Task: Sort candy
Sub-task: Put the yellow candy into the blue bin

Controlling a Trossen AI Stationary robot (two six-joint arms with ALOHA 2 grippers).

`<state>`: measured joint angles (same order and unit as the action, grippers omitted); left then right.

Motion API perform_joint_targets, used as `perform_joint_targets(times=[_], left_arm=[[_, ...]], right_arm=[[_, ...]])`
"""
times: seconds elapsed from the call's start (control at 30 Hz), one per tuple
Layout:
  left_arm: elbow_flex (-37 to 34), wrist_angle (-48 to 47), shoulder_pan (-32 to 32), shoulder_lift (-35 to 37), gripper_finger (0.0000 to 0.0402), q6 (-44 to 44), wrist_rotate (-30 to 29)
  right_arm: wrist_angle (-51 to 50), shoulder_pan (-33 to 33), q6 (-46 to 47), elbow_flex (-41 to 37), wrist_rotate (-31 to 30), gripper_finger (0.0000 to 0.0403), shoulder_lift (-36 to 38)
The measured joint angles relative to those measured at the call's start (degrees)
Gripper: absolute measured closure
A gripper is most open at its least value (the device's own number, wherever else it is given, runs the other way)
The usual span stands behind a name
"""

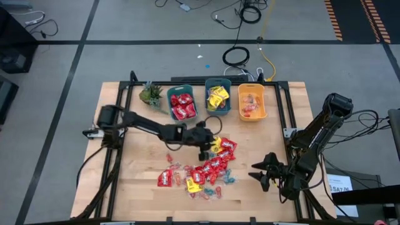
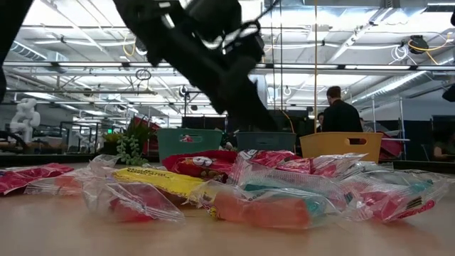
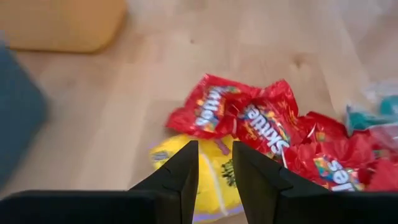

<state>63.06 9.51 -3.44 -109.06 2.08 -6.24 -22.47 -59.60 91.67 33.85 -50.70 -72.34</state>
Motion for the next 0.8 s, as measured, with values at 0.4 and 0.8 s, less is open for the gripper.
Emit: perform_joint_targets(times=[0.4, 0.8], left_arm=[[4.5, 0.1, 0.9, -11.4, 0.0238, 0.4, 2.4], [4.8, -11.4, -1.0, -11.6, 0.0385, -1.9, 0.0]], right_arm=[[4.3, 0.0, -3.7, 0.0, 1.6, 0.0179, 0.0], [4.3, 0.0, -4.3, 0.0, 1.7, 0.0179, 0.0]])
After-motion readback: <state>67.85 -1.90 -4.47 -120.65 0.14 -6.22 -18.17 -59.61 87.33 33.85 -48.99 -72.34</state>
